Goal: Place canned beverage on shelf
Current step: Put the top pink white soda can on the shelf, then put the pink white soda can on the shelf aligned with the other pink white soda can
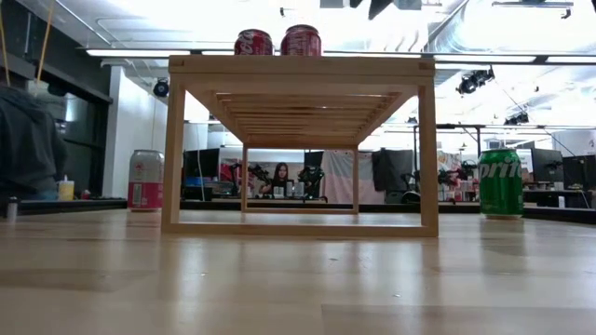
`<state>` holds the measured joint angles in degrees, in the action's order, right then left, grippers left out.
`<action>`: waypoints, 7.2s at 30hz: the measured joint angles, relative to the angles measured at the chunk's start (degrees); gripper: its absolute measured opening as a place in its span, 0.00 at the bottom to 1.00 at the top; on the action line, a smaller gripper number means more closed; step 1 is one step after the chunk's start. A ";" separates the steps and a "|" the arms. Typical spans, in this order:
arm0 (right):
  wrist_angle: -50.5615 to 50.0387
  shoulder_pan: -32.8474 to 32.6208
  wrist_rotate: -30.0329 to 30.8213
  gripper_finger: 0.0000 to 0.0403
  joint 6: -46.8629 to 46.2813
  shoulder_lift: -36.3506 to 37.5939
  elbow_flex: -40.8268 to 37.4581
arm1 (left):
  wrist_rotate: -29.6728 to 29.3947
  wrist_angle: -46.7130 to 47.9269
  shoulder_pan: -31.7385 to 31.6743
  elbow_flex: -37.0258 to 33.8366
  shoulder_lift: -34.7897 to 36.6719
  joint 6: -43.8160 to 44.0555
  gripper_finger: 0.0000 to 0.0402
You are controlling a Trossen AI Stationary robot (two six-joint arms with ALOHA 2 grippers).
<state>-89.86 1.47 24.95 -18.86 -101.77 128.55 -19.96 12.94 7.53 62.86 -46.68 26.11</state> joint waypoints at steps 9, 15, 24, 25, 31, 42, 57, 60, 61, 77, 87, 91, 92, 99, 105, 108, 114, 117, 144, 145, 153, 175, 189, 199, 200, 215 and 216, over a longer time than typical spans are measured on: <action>0.06 -3.13 3.46 0.92 -8.46 13.28 -9.57 | 1.35 -18.75 2.58 -18.28 2.92 0.41 0.83; 7.24 -6.18 3.93 0.92 -20.73 27.80 -32.33 | 0.01 -25.53 3.25 -24.11 5.65 0.76 0.83; 19.08 -7.95 3.61 0.92 -30.49 39.29 -49.97 | -23.86 -4.46 -2.12 -21.06 8.13 14.78 0.83; 19.40 -7.95 3.59 0.92 -30.77 39.62 -50.47 | -25.62 2.03 -4.06 -19.74 8.12 19.28 0.83; 20.80 -7.84 3.98 0.92 -29.17 39.90 -50.73 | -23.85 33.32 -21.32 -16.14 5.71 34.22 0.83; 21.91 -7.84 4.04 0.92 -28.69 39.88 -50.71 | -12.14 34.53 -47.05 -16.19 -8.92 21.44 0.83; 22.07 -7.84 4.98 0.92 -30.20 39.86 -50.64 | -9.27 27.28 -53.93 -16.19 -19.86 15.58 0.83; 22.07 -7.84 5.11 0.92 -30.21 39.86 -50.64 | -9.28 26.71 -54.37 -16.19 -21.77 15.21 0.83; 22.07 -7.84 5.23 0.92 -30.22 39.86 -50.64 | -9.28 26.18 -54.45 -16.19 -22.35 15.17 0.83; 22.07 -7.84 6.38 0.92 -30.21 39.86 -50.64 | -6.79 27.17 -54.42 -16.15 -28.46 18.21 0.83; 22.07 -7.84 6.41 0.92 -30.68 39.84 -50.64 | -4.34 27.27 -54.47 -16.15 -30.24 18.82 0.82; 22.07 -7.84 6.98 0.92 -30.66 39.86 -50.64 | -2.25 27.52 -54.86 -16.19 -29.15 17.48 0.73; 22.07 -7.84 7.08 0.92 -30.66 39.85 -50.64 | -1.66 27.91 -54.96 -16.19 -28.79 17.22 0.70; 22.33 -7.86 7.07 0.92 -30.66 39.86 -50.63 | 0.21 34.19 -55.56 -13.76 -19.83 12.21 0.69; 23.62 -7.86 7.06 0.92 -29.93 39.86 -50.63 | 3.18 47.81 -53.38 -3.27 -10.07 5.12 0.69; 24.32 -7.86 7.08 0.92 -29.71 39.86 -50.62 | 6.85 56.66 -48.91 3.30 -7.65 4.00 0.69; 24.49 -7.86 7.91 0.92 -28.85 39.84 -50.62 | 12.24 66.07 -32.62 12.82 -7.02 11.72 0.69; 24.49 -7.86 8.13 0.92 -28.69 39.84 -50.62 | 13.15 64.43 -22.17 15.39 -8.29 16.64 0.69; 24.51 -7.86 9.14 0.92 -29.08 39.84 -50.62 | -1.14 53.36 2.08 31.92 -40.08 -12.94 0.69; 24.51 -7.86 9.14 0.92 -29.06 39.84 -50.62 | -1.10 53.29 1.72 31.92 -40.40 -13.24 0.69; 24.51 -7.86 9.16 0.92 -28.69 39.84 -50.62 | -1.76 53.05 -0.48 32.01 -42.58 -15.92 0.69; 24.51 -7.86 9.16 0.92 -28.74 39.84 -50.62 | -1.29 53.18 -1.31 32.01 -42.11 -15.89 0.85; 24.56 -7.86 9.14 0.92 -29.11 39.84 -50.62 | -4.39 53.16 -1.31 34.73 -37.76 -17.15 0.85; 24.58 -7.86 9.12 0.92 -28.71 39.84 -50.62 | -8.15 51.13 -0.90 38.97 -29.17 -11.46 0.85; 24.58 -7.88 9.12 0.92 -28.55 39.84 -50.62 | -8.72 49.51 -0.43 37.89 -27.33 -9.91 0.85; 24.58 -7.88 4.35 0.92 -24.60 39.84 -50.62 | -8.05 5.87 11.43 -0.48 -1.87 -2.12 0.85; 24.58 -7.88 4.35 0.92 -24.60 39.84 -50.62 | -7.73 4.03 11.46 -1.74 -1.41 -2.62 0.85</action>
<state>-65.28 -6.42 29.30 -43.46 -61.93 77.93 -27.68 16.97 18.99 61.13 -48.09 23.49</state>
